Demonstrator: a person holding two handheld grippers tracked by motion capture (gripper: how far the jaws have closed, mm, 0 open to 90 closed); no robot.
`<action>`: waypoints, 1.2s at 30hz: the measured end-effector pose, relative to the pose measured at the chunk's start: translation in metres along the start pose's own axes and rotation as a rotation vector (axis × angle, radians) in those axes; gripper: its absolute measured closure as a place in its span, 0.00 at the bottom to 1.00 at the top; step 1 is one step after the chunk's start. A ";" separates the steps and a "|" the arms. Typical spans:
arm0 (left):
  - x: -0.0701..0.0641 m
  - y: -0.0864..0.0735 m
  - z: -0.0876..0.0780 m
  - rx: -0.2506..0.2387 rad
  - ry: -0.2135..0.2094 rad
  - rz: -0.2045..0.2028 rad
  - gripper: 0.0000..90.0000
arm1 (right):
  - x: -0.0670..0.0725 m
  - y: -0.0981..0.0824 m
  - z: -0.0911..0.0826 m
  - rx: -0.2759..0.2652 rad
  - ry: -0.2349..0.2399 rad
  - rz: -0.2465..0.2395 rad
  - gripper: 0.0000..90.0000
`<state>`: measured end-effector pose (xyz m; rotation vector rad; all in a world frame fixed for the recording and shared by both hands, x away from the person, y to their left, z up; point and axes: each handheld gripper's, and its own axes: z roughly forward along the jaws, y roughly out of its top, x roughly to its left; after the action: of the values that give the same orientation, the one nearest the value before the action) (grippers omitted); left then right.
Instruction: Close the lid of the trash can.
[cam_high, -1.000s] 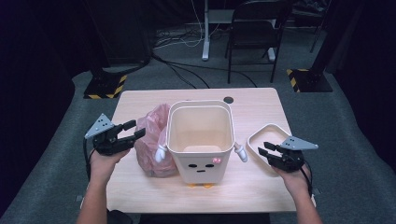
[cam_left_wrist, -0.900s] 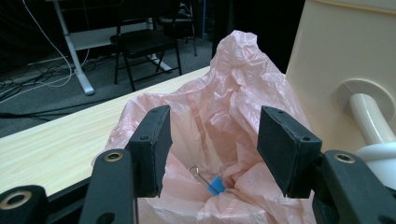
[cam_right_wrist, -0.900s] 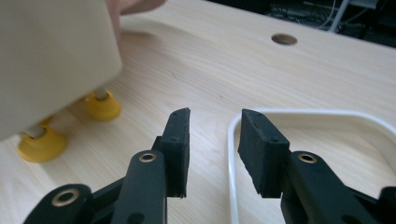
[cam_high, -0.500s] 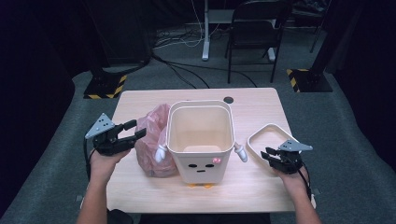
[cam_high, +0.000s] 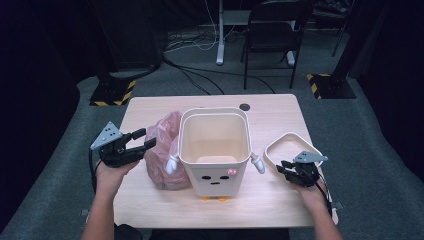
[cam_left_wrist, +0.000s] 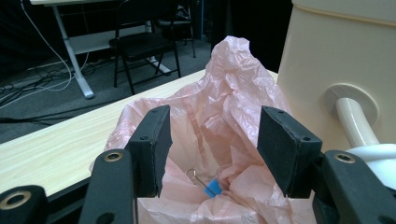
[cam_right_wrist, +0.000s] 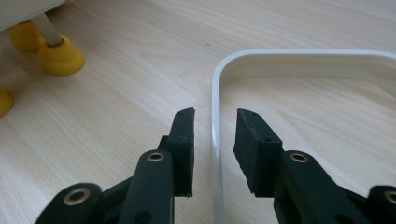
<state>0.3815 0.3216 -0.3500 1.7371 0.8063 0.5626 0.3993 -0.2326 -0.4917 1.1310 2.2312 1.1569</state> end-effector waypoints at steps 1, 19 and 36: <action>0.000 0.000 0.000 -0.001 0.001 0.001 0.49 | 0.000 -0.001 0.002 0.009 0.002 0.003 0.76; 0.001 0.000 -0.002 -0.006 -0.001 -0.002 0.49 | -0.002 -0.006 0.017 0.133 0.003 -0.018 0.92; 0.000 0.000 -0.003 -0.008 0.000 -0.007 0.49 | 0.002 0.001 0.005 0.094 -0.001 -0.039 0.93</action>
<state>0.3793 0.3241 -0.3494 1.7263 0.8084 0.5607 0.4019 -0.2278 -0.4935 1.1184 2.3180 1.0448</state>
